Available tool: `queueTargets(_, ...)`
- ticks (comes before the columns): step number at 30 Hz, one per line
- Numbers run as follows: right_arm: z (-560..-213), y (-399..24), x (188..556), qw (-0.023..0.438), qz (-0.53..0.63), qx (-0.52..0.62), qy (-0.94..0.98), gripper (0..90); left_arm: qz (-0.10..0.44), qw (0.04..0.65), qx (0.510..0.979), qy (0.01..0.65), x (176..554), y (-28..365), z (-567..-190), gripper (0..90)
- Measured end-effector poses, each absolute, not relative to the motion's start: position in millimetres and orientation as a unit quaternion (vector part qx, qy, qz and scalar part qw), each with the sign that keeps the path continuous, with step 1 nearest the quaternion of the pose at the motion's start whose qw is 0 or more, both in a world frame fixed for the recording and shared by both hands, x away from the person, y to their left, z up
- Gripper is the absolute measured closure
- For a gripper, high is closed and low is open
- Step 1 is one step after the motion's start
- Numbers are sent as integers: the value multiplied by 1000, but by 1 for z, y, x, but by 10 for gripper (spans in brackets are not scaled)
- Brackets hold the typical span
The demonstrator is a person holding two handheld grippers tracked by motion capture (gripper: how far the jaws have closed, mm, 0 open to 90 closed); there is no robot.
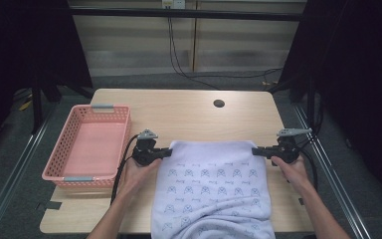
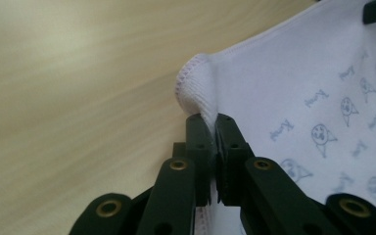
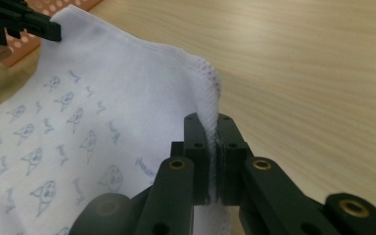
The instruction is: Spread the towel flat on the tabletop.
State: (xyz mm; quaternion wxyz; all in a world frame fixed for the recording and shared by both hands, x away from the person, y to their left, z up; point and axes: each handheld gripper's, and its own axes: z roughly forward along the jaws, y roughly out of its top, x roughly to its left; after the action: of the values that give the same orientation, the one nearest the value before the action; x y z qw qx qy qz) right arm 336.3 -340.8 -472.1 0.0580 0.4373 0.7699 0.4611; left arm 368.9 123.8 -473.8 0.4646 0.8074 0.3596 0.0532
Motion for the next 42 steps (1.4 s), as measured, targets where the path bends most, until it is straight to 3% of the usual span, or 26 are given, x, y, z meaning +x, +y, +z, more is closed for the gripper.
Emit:
queueTargets(6, -442, -346, 342, 81, 491, 425, 757, 862, 81, 512, 786, 338, 364, 133, -427, 864)
queueTargets(15, -388, -340, 366, 116, 524, 400, 743, 862, 125, 529, 765, 345, 387, 154, -376, 867)
queueTargets(33, -307, -326, 432, 182, 527, 401, 727, 864, 167, 552, 739, 347, 430, 154, -321, 867)
queueTargets(42, -334, -331, 389, 138, 530, 371, 750, 865, 128, 546, 763, 322, 393, 158, -347, 868)
